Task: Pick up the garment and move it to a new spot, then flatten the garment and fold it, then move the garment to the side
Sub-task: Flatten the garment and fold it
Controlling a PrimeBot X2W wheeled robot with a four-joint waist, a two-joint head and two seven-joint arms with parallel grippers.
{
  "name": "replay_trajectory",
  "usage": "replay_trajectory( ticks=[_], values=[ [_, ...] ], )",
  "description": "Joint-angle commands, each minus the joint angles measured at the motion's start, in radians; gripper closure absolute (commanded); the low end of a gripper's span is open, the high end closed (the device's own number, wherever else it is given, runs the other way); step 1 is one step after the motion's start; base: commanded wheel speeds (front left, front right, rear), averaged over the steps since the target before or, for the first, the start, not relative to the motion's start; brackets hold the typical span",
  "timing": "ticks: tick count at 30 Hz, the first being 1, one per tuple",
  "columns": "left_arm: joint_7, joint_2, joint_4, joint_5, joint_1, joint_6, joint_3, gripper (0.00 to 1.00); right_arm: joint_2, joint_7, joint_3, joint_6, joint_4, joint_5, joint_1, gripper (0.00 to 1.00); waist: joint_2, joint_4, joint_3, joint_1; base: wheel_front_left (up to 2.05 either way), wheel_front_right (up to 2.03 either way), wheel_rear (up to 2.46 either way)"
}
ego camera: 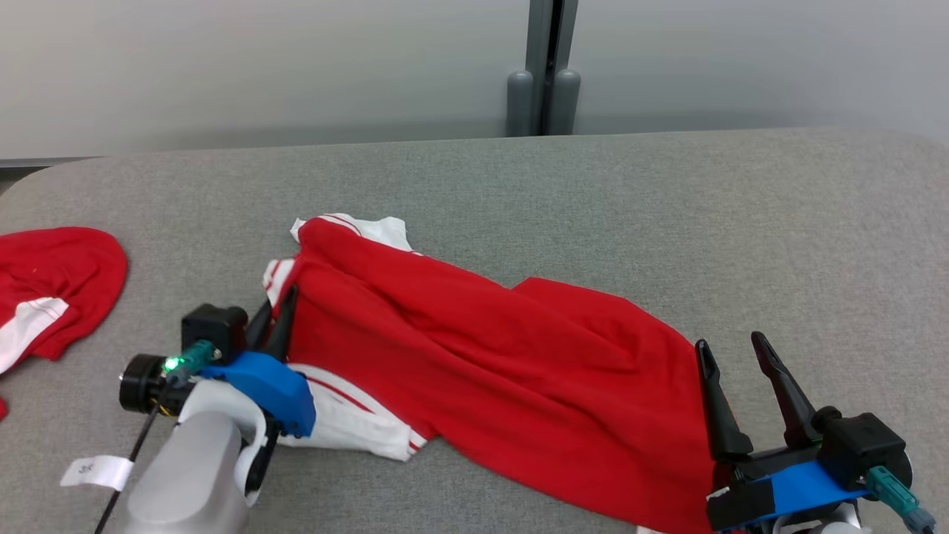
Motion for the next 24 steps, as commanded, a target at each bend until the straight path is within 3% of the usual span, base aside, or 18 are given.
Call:
replay_trajectory(
  ticks=[1, 5, 6, 7, 14, 24],
  values=[
    [-0.006, 0.006, -0.002, -0.005, -0.023, 0.006, 0.017, 1.00, -0.005, -0.004, 0.001, 0.000, -0.002, -0.003, -0.014, 0.00, 0.0000, -0.005, 0.002, -0.0001, 0.00, 0.00, 0.00],
    [-0.007, 0.001, 0.005, -0.010, -0.016, 0.016, 0.052, 1.00, -0.006, -0.004, 0.007, 0.000, 0.003, -0.003, -0.015, 0.00, 0.0000, -0.019, 0.001, -0.0001, 0.00, 0.00, 0.00],
    [-0.007, 0.001, 0.010, -0.005, -0.010, 0.015, 0.055, 0.54, -0.006, -0.004, 0.009, 0.000, 0.004, -0.002, -0.014, 0.00, 0.0000, -0.022, 0.000, -0.0001, 0.00, 0.00, 0.00],
    [-0.007, -0.006, 0.011, -0.002, -0.001, 0.017, 0.057, 0.00, -0.006, -0.004, 0.010, 0.000, 0.006, -0.002, -0.012, 0.00, 0.0000, -0.025, -0.002, -0.0001, 0.00, 0.00, 0.00],
    [-0.006, -0.006, -0.111, 0.041, 0.096, 0.033, 0.126, 0.00, -0.003, -0.004, -0.008, 0.000, 0.010, 0.002, 0.016, 0.00, 0.0000, -0.015, -0.031, -0.0001, 0.00, 0.00, 0.00],
    [-0.006, -0.059, -0.499, 0.170, 0.322, 0.047, 0.277, 0.00, 0.000, -0.004, -0.039, 0.000, 0.007, 0.006, 0.035, 0.00, 0.0000, 0.040, -0.073, -0.0001, 0.00, 0.00, 0.00]
  ],
)
